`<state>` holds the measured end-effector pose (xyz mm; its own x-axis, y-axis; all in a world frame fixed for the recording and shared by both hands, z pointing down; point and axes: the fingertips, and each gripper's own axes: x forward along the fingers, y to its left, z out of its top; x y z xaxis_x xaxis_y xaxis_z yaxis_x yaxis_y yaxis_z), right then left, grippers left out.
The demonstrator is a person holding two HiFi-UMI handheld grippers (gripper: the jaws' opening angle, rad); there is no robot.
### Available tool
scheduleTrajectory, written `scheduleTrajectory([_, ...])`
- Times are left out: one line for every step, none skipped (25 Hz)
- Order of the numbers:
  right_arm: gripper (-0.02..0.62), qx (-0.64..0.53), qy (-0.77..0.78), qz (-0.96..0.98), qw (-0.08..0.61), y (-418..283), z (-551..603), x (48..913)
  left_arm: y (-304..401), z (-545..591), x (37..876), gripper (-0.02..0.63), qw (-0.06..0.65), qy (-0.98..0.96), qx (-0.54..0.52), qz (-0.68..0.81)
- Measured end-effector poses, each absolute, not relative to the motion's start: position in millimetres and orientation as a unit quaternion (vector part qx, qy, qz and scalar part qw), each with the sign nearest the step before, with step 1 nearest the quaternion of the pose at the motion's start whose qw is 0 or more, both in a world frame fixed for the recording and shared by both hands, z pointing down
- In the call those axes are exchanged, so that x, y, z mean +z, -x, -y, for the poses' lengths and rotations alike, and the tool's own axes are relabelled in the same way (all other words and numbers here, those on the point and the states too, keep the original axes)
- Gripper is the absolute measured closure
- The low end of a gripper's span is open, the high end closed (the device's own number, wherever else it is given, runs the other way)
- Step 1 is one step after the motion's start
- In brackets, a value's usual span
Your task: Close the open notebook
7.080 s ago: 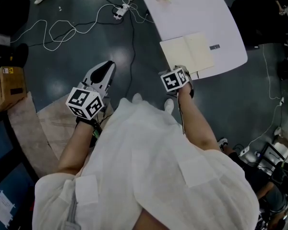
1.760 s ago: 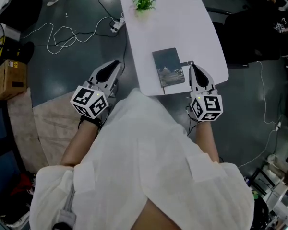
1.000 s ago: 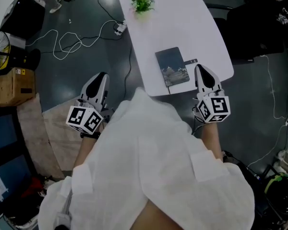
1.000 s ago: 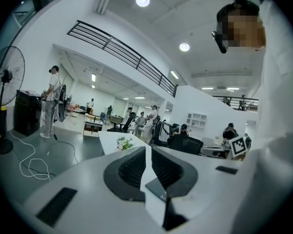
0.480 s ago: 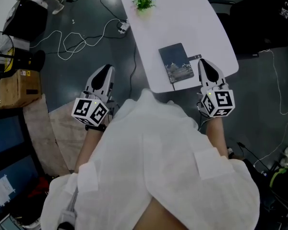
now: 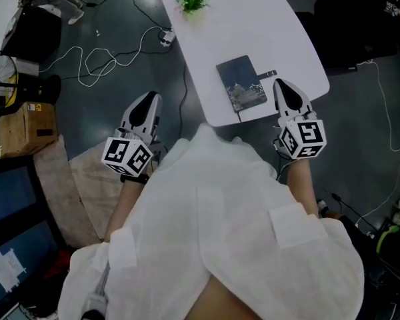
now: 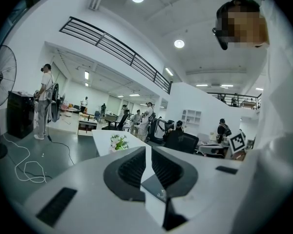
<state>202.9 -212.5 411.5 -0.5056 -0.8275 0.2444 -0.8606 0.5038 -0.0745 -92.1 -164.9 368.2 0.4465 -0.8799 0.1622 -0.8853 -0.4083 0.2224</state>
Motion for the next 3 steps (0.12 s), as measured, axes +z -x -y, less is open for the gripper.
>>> scheduleTrajectory([0.594, 0.096, -0.489, 0.863, 0.088, -203.4, 212.5, 412.3, 91.4, 164.3, 368.5, 0.572, 0.140, -0.839, 0.010, 0.526])
scheduleTrajectory([0.594, 0.098, -0.488, 0.863, 0.088, -203.9, 212.6, 413.0, 90.8, 163.8, 368.8, 0.573, 0.141, -0.839, 0.010, 0.526])
scheduleTrajectory([0.594, 0.100, -0.487, 0.863, 0.088, -204.4, 212.6, 413.6, 90.3, 163.3, 369.1, 0.572, 0.142, -0.839, 0.011, 0.525])
